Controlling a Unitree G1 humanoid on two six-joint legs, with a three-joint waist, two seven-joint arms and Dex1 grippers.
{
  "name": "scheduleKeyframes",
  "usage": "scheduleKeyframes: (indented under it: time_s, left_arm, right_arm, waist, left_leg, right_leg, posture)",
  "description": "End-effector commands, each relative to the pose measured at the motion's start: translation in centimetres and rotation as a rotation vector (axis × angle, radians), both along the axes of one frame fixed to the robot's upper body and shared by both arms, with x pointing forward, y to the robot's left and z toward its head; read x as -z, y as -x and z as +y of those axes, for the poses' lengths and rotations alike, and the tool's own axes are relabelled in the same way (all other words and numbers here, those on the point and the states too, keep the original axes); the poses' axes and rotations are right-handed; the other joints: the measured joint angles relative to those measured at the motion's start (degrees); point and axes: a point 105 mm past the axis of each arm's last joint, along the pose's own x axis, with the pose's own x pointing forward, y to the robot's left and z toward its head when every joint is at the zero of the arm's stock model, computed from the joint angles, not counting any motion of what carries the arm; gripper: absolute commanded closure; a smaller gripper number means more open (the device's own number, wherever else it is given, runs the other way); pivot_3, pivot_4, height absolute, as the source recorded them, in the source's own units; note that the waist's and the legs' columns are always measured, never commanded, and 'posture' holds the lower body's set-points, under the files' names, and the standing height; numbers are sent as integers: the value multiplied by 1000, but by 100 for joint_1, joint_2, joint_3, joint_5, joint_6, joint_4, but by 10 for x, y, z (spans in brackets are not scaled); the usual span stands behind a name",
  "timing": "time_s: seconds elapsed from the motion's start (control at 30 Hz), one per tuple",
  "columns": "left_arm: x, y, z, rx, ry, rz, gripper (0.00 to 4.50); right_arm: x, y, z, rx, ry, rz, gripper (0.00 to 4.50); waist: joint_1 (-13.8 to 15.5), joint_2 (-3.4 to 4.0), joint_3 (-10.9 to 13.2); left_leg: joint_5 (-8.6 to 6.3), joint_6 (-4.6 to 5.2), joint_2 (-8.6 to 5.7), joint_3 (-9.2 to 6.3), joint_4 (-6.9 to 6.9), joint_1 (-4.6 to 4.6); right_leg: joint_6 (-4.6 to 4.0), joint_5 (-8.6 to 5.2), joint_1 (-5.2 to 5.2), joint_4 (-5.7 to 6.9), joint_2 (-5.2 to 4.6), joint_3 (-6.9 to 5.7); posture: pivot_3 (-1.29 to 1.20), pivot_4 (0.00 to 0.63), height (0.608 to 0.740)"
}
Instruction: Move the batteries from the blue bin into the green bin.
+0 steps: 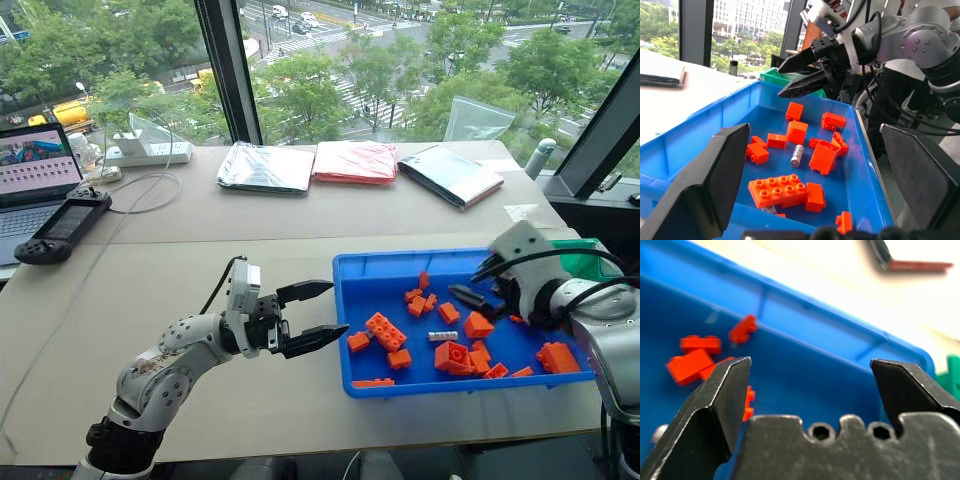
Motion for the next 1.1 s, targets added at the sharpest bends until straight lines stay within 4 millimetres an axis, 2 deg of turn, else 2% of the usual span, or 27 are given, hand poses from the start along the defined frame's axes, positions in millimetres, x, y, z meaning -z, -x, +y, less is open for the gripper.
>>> scheduleKeyframes:
  time_s: [0.03, 0.37, 0.5, 0.8, 1.0, 1.1]
  left_arm:
    - [-7, 3, -2, 13, 18, -45, 0]
    - [-5, 3, 0, -2, 16, -48, 0]
    - [-5, 2, 0, -7, 15, -51, 0]
    - [-5, 2, -1, -5, 17, -55, 0]
    - [-5, 2, -1, 0, 17, -55, 0]
    - [-5, 2, -1, 0, 17, -56, 0]
  right_arm:
    - [3, -4, -2, -47, 56, 18, 36]
    - [30, -10, -3, -67, 84, 116, 36]
    - [37, -9, -3, -62, 82, 136, 1029]
    - [42, -6, -1, -64, 68, 164, 4177]
    - [40, -8, 1, -65, 61, 144, 4272]
    - [24, -17, 0, -25, 30, 70, 4272]
  waist:
    - [-6, 0, 0]
    - [-2, 0, 0]
    - [2, -1, 0]
    - [4, -2, 0]
    - [4, -2, 0]
    - [3, -2, 0]
  left_leg:
    - [0, 0, 1, -1, 0, 0]
    - [0, 0, 1, -1, 0, 1]
    - [0, 0, 1, -2, 0, 2]
    - [0, 0, 1, -2, -1, 5]
    - [0, 0, 1, -2, 0, 5]
    - [0, 0, 1, -2, 0, 6]
  right_leg:
    - [0, 0, 0, 0, 2, 0]
    - [-1, 0, -1, 1, 1, 0]
    - [-1, 0, 2, 0, 1, 0]
    - [-1, 0, 3, 2, 1, 1]
    - [-1, 0, 3, 2, 1, 0]
    - [-1, 0, 3, 2, 1, 1]
  posture:
    - [0, 150, 740]
    - [0, 150, 740]
    - [0, 150, 740]
    - [0, 150, 740]
    - [0, 150, 740]
    - [0, 150, 740]
